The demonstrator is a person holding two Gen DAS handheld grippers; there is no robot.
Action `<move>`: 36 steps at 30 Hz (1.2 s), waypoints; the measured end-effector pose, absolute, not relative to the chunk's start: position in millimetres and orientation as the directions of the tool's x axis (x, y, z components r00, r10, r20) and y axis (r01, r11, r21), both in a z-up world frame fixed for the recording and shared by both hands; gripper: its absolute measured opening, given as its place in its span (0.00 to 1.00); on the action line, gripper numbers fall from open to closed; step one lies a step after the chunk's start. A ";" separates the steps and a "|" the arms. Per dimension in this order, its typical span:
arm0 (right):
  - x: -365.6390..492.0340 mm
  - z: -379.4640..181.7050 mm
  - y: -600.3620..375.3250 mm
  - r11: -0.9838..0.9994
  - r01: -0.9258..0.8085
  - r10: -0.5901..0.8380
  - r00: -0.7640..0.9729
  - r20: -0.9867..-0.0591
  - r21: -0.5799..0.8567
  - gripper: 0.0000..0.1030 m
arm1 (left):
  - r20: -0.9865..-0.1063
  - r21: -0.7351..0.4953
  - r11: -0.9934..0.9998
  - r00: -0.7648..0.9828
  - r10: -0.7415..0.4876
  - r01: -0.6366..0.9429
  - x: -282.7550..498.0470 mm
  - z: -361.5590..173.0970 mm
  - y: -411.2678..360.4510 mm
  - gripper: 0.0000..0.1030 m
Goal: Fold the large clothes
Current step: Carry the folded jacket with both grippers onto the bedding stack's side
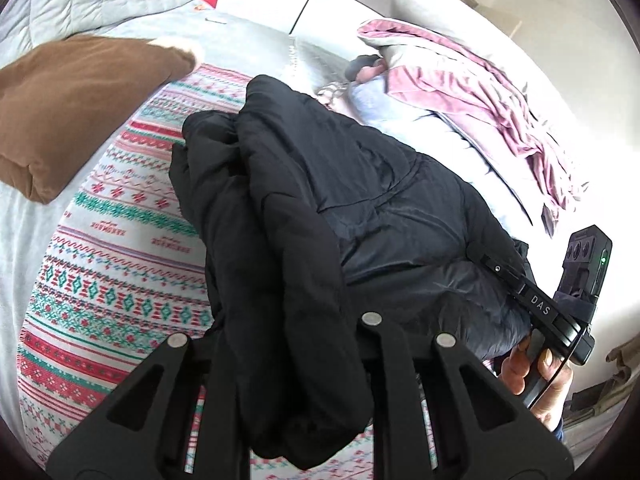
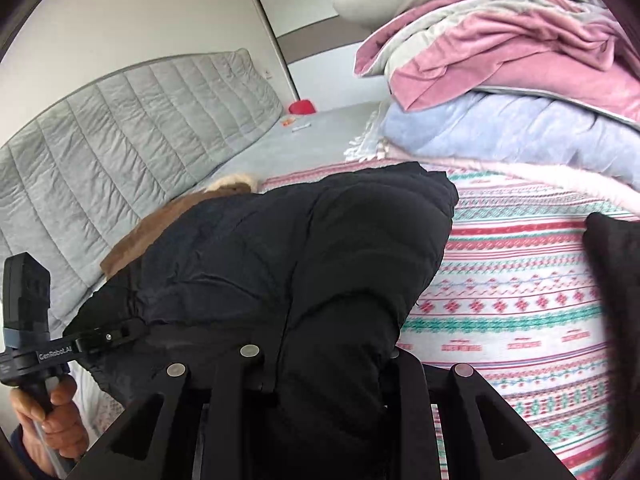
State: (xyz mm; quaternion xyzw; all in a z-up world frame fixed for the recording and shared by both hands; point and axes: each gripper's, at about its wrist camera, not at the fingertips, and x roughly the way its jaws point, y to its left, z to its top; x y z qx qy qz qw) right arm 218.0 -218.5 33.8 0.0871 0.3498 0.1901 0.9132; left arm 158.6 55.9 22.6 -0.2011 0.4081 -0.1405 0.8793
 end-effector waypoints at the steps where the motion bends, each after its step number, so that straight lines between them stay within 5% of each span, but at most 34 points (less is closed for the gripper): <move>1: 214.8 36.2 -224.1 0.913 -0.283 0.407 0.688 -0.601 0.294 0.22 | -0.657 -0.467 0.880 0.630 -0.414 0.091 157.3 25.6 52.5 0.17; 19: 160.5 115.7 -324.9 0.947 -0.249 0.317 0.825 -0.468 0.203 0.22 | -0.517 -0.470 0.847 0.700 -0.493 0.249 133.8 102.1 -42.2 0.17; 24: 132.7 159.9 -396.6 0.965 -0.207 0.252 0.898 -0.360 0.159 0.22 | -0.383 -0.503 0.772 0.701 -0.602 0.388 129.0 132.8 -108.2 0.17; 32: 75.5 180.4 -562.2 0.992 0.021 0.012 0.968 -0.252 0.128 0.22 | -0.288 -0.524 0.628 0.574 -0.766 0.575 131.9 132.1 -275.9 0.17; 36: 44.6 144.5 -646.2 0.970 0.094 -0.023 0.953 -0.301 0.226 0.24 | -0.393 -0.505 0.609 0.465 -0.793 0.612 119.7 84.1 -356.6 0.18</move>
